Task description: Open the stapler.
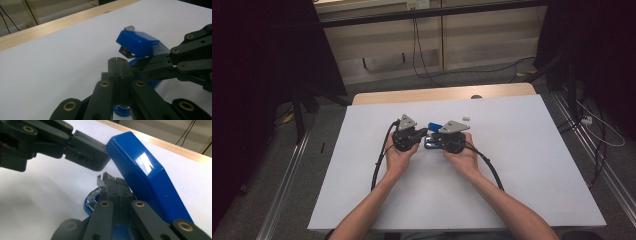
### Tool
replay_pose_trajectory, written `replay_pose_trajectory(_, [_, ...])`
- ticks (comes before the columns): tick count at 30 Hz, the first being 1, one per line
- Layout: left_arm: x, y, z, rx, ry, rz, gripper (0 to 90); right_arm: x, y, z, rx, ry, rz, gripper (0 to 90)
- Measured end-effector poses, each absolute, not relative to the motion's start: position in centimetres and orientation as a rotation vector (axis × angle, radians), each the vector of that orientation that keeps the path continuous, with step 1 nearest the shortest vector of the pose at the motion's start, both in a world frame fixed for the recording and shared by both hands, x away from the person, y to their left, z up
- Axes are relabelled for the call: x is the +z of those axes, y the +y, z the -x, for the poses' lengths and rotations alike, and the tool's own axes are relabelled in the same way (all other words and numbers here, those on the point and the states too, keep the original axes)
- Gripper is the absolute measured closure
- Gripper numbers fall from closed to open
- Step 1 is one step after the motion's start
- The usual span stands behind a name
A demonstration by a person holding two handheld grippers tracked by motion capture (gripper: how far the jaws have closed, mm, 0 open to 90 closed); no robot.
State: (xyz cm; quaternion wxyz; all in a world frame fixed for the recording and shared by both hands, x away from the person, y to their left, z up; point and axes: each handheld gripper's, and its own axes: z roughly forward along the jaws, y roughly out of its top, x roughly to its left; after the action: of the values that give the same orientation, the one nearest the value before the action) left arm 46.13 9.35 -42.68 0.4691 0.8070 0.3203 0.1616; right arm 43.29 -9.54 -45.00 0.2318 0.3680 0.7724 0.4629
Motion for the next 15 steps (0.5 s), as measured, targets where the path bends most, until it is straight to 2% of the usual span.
replay_pose_trajectory(15, [-43.37,8.68,-46.48,0.381,0.772,-2.015,90.0,-44.86,-9.71,-43.32,1.262,2.110,-1.014,90.0])
